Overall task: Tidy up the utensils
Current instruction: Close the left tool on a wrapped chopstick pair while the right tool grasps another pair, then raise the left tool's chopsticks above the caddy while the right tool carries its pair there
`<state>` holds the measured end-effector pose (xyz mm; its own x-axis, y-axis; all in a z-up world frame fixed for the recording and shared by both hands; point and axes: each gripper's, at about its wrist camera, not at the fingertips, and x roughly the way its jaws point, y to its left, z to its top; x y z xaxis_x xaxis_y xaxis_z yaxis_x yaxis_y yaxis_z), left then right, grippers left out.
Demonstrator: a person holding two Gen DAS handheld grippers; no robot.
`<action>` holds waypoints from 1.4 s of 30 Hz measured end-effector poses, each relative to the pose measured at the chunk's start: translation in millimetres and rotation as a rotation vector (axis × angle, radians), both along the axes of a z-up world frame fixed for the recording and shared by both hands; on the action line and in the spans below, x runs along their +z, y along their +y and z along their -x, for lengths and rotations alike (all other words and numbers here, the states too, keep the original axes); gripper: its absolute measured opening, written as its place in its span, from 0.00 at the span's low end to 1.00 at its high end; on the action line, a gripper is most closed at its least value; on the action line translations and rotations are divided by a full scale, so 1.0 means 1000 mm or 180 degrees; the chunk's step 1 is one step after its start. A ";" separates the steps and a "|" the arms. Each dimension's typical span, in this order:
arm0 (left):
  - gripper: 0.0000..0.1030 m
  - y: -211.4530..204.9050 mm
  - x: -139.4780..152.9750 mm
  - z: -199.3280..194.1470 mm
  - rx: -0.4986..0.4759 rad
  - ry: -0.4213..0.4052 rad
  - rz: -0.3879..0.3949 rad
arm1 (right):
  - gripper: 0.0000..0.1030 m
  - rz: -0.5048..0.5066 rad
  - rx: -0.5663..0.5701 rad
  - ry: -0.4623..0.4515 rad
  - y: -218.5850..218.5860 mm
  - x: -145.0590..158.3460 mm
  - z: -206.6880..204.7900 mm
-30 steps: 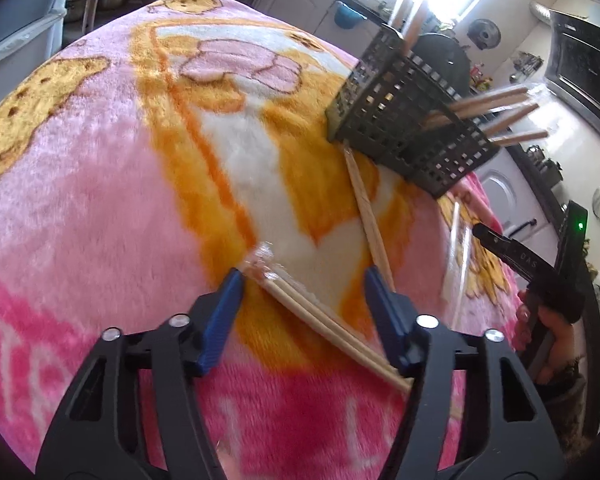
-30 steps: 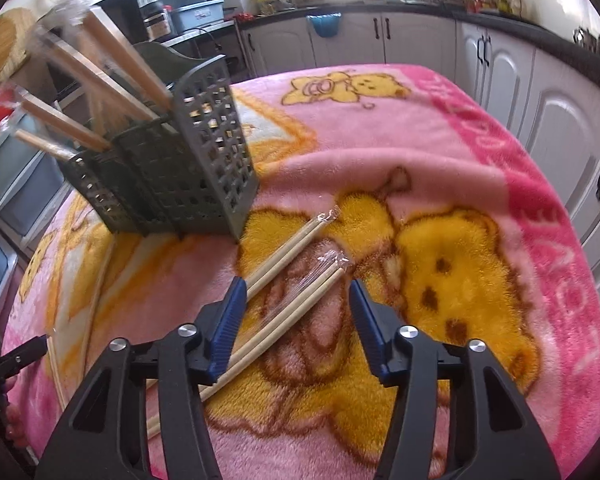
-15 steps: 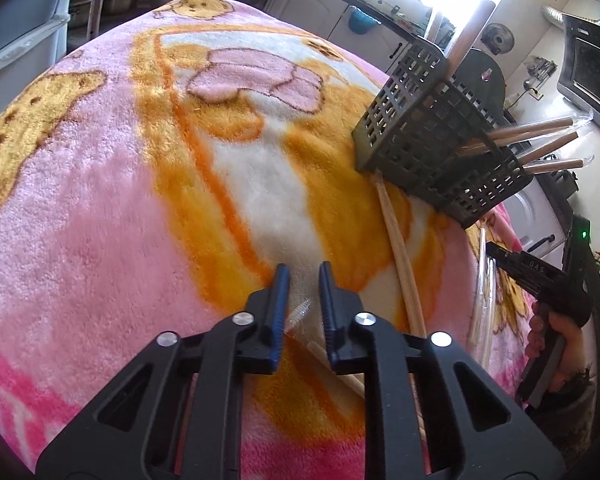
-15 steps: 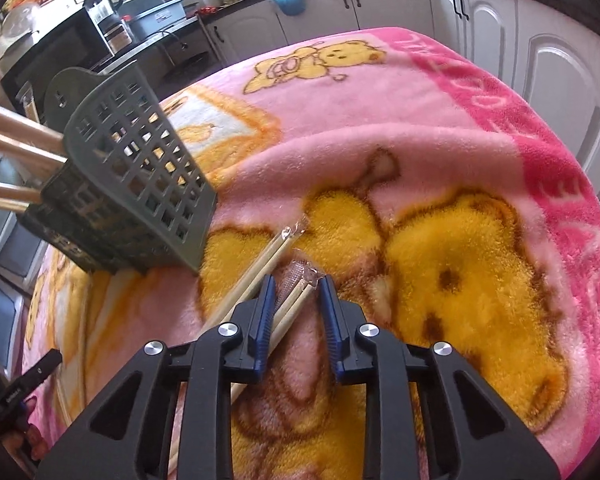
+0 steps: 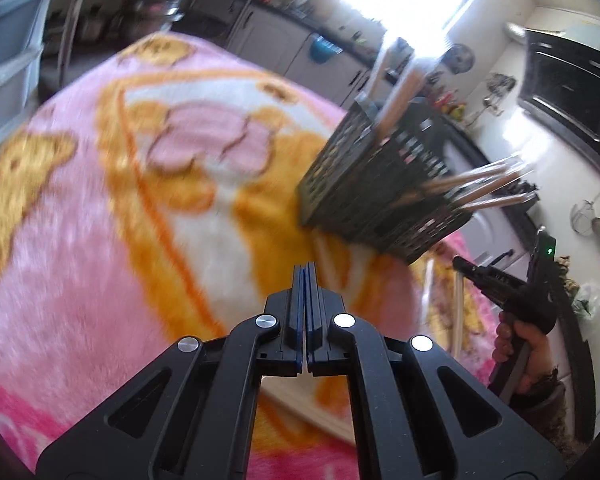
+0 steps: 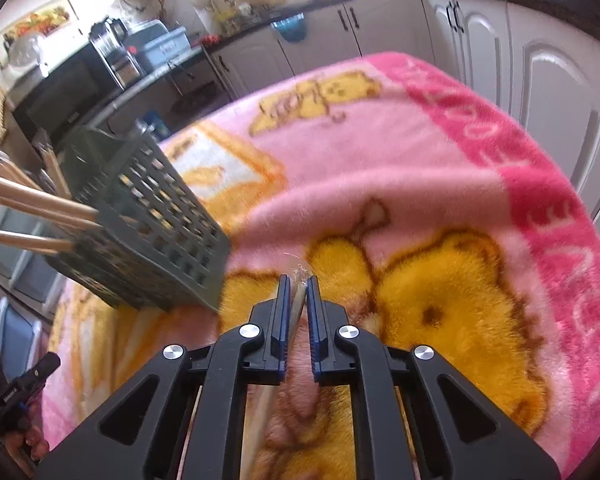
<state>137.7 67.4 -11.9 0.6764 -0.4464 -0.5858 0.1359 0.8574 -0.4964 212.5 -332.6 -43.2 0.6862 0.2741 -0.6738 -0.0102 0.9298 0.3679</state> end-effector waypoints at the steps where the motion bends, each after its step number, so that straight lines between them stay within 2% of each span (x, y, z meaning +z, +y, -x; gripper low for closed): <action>1: 0.00 -0.002 0.006 0.000 -0.0026 -0.0052 -0.0007 | 0.07 0.0011 0.0020 -0.0053 0.001 0.006 0.002; 5: 0.00 -0.005 0.022 0.003 -0.0086 -0.0136 -0.0113 | 0.06 0.0167 0.0109 -0.0315 0.011 0.035 0.017; 7: 0.01 -0.005 0.015 0.005 -0.0103 0.0015 -0.0229 | 0.05 0.0249 0.0138 -0.0409 0.016 0.044 0.022; 10: 0.12 0.001 -0.005 0.014 -0.0070 0.0323 -0.0252 | 0.05 0.0349 0.0177 -0.0579 0.024 0.059 0.032; 13: 0.19 0.005 -0.022 0.022 -0.0013 0.0524 -0.0270 | 0.05 0.0353 0.0193 -0.0718 0.028 0.071 0.040; 15: 0.28 0.007 -0.031 0.026 -0.0023 0.0653 -0.0230 | 0.05 0.0302 0.0214 -0.0821 0.029 0.083 0.046; 20: 0.28 0.003 -0.047 0.026 -0.0019 0.0831 -0.0173 | 0.05 0.0312 0.0276 -0.1133 0.035 0.116 0.063; 26: 0.28 -0.005 -0.048 0.014 0.0003 0.0808 -0.0267 | 0.05 0.0382 0.0344 -0.1418 0.042 0.145 0.077; 28: 0.20 -0.007 -0.049 0.009 0.0018 0.0789 -0.0320 | 0.05 0.0384 0.0369 -0.1472 0.044 0.151 0.080; 29: 0.11 -0.007 -0.049 0.007 0.0023 0.0778 -0.0338 | 0.05 0.0388 0.0385 -0.1511 0.045 0.156 0.082; 30: 0.05 -0.007 -0.049 0.004 0.0017 0.0768 -0.0312 | 0.05 0.0393 0.0394 -0.1538 0.046 0.158 0.083; 34: 0.03 -0.009 -0.046 0.001 -0.0062 0.0709 -0.0291 | 0.05 0.0425 0.0444 -0.1662 0.050 0.171 0.085; 38: 0.02 -0.011 -0.027 -0.001 -0.0162 0.0520 -0.0162 | 0.05 0.0429 0.0478 -0.1739 0.054 0.181 0.086; 42: 0.02 -0.014 0.015 -0.002 -0.0260 0.0141 -0.0107 | 0.05 0.0419 0.0527 -0.1843 0.060 0.193 0.088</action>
<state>139.2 53.0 2.9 0.6117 -0.4784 -0.6300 0.1845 0.8607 -0.4745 124.5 -272.9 149.3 0.9061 0.3483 -0.2400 -0.3223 0.9360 0.1417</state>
